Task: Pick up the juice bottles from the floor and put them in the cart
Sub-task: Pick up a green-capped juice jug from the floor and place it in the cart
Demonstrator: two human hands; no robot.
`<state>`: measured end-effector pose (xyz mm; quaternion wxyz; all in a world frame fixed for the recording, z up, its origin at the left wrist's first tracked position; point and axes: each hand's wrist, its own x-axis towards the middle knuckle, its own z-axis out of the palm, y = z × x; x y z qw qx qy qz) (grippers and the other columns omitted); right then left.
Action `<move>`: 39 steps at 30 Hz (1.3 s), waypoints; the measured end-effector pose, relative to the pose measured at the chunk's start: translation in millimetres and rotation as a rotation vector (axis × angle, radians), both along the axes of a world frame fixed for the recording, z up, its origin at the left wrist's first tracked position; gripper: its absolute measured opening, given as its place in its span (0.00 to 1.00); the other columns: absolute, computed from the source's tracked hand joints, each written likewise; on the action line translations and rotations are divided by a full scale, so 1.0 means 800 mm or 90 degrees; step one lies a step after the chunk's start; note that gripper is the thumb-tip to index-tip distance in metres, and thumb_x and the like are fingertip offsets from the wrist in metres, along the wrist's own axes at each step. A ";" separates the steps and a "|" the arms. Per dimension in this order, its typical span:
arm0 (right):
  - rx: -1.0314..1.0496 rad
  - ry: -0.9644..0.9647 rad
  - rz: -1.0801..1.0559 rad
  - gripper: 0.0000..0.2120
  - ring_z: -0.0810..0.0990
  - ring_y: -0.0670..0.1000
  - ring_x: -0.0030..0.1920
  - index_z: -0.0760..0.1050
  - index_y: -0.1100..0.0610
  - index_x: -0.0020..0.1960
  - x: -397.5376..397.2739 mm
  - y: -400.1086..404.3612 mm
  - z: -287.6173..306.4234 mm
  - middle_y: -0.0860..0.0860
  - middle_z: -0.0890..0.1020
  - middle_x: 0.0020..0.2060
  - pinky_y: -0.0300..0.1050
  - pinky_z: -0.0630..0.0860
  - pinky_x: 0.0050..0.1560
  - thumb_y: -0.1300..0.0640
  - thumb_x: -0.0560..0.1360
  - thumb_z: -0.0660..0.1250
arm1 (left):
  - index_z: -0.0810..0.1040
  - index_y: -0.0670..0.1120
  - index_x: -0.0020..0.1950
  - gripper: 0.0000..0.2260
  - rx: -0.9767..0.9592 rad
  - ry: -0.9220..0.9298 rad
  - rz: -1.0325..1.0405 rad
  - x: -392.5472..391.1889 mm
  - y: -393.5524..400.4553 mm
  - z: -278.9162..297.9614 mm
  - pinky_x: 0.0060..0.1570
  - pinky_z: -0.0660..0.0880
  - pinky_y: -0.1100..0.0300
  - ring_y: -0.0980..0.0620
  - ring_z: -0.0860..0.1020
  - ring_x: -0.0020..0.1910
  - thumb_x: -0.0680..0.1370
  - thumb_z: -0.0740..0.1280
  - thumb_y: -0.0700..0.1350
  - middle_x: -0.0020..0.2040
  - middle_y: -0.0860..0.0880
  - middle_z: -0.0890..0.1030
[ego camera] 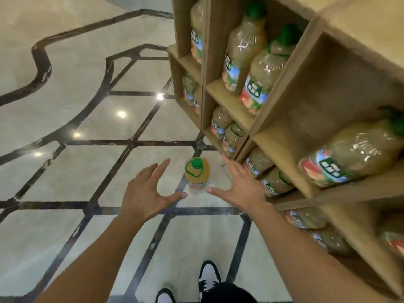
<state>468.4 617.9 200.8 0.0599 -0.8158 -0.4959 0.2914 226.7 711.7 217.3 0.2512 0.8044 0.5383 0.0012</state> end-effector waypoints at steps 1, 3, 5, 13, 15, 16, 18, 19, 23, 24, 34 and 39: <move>-0.009 0.009 0.002 0.59 0.54 0.55 0.81 0.40 0.36 0.81 0.004 0.005 -0.024 0.44 0.54 0.82 0.59 0.61 0.76 0.14 0.57 0.53 | 0.51 0.64 0.79 0.48 -0.018 0.002 0.005 -0.001 0.002 -0.031 0.71 0.64 0.48 0.47 0.62 0.76 0.63 0.63 0.78 0.78 0.49 0.64; -0.001 -0.001 0.007 0.58 0.56 0.54 0.80 0.41 0.39 0.81 0.005 0.017 -0.105 0.44 0.55 0.82 0.57 0.62 0.76 0.17 0.61 0.61 | 0.49 0.63 0.79 0.51 -0.034 0.010 0.002 0.002 0.008 -0.128 0.71 0.64 0.46 0.46 0.62 0.76 0.62 0.66 0.77 0.79 0.50 0.62; 0.027 -0.003 -0.001 0.59 0.58 0.53 0.79 0.41 0.39 0.82 0.005 0.029 -0.154 0.44 0.56 0.81 0.56 0.64 0.75 0.21 0.62 0.66 | 0.45 0.64 0.79 0.53 -0.061 0.009 0.023 0.005 0.010 -0.196 0.70 0.65 0.45 0.46 0.62 0.76 0.61 0.68 0.76 0.80 0.51 0.60; 0.255 0.040 0.060 0.60 0.62 0.52 0.78 0.46 0.39 0.81 -0.010 0.129 -0.299 0.46 0.62 0.80 0.54 0.66 0.74 0.30 0.60 0.78 | 0.40 0.69 0.76 0.63 -0.136 -0.222 0.106 0.045 0.051 -0.454 0.68 0.69 0.40 0.44 0.63 0.76 0.55 0.81 0.67 0.80 0.50 0.59; 0.297 0.043 0.085 0.56 0.67 0.52 0.74 0.52 0.40 0.81 -0.020 0.144 -0.330 0.48 0.67 0.77 0.53 0.70 0.70 0.36 0.62 0.81 | 0.42 0.72 0.75 0.65 -0.181 -0.385 0.152 0.061 0.062 -0.511 0.67 0.71 0.40 0.47 0.65 0.75 0.52 0.85 0.59 0.78 0.51 0.62; 0.307 0.052 0.075 0.54 0.69 0.52 0.72 0.56 0.41 0.80 -0.026 0.150 -0.329 0.49 0.69 0.75 0.52 0.72 0.67 0.39 0.63 0.82 | 0.44 0.72 0.75 0.66 -0.218 -0.460 0.164 0.068 0.068 -0.517 0.64 0.74 0.42 0.49 0.68 0.73 0.52 0.87 0.54 0.77 0.52 0.64; 0.346 0.069 0.015 0.49 0.74 0.53 0.66 0.61 0.43 0.77 -0.031 0.155 -0.356 0.50 0.74 0.69 0.49 0.73 0.59 0.45 0.63 0.83 | 0.45 0.65 0.78 0.66 -0.279 -0.559 0.162 0.091 0.071 -0.549 0.55 0.80 0.48 0.51 0.74 0.68 0.56 0.86 0.40 0.75 0.51 0.68; 0.363 0.072 0.001 0.46 0.76 0.54 0.62 0.64 0.44 0.74 -0.034 0.159 -0.359 0.50 0.77 0.65 0.48 0.74 0.53 0.48 0.62 0.84 | 0.47 0.61 0.79 0.64 -0.289 -0.591 0.143 0.099 0.075 -0.550 0.51 0.81 0.49 0.51 0.76 0.66 0.58 0.85 0.36 0.74 0.50 0.69; 0.387 -0.001 -0.032 0.34 0.75 0.54 0.45 0.68 0.48 0.61 -0.036 0.156 -0.366 0.48 0.78 0.48 0.46 0.67 0.40 0.54 0.60 0.81 | 0.58 0.60 0.75 0.55 -0.257 -0.666 0.154 0.123 0.063 -0.555 0.54 0.80 0.41 0.46 0.77 0.64 0.55 0.86 0.47 0.69 0.51 0.73; 0.390 -0.018 -0.027 0.33 0.73 0.53 0.43 0.69 0.49 0.60 -0.040 0.152 -0.363 0.47 0.77 0.46 0.46 0.65 0.40 0.54 0.60 0.80 | 0.61 0.61 0.73 0.52 -0.261 -0.681 0.164 0.123 0.056 -0.552 0.51 0.80 0.42 0.45 0.77 0.64 0.56 0.86 0.45 0.69 0.50 0.73; 0.386 0.009 0.013 0.27 0.71 0.52 0.37 0.71 0.48 0.55 -0.045 0.121 -0.298 0.45 0.74 0.35 0.48 0.63 0.41 0.50 0.61 0.79 | 0.66 0.47 0.74 0.42 -0.250 -0.739 0.191 0.100 0.017 -0.486 0.46 0.78 0.66 0.55 0.79 0.59 0.64 0.80 0.31 0.67 0.47 0.76; 0.449 0.028 0.048 0.23 0.76 0.55 0.36 0.70 0.47 0.51 -0.077 0.100 -0.155 0.46 0.78 0.36 0.50 0.70 0.43 0.51 0.62 0.78 | 0.52 0.65 0.77 0.60 -0.204 -0.604 0.186 0.042 0.010 -0.393 0.68 0.72 0.52 0.55 0.61 0.76 0.56 0.87 0.52 0.78 0.61 0.54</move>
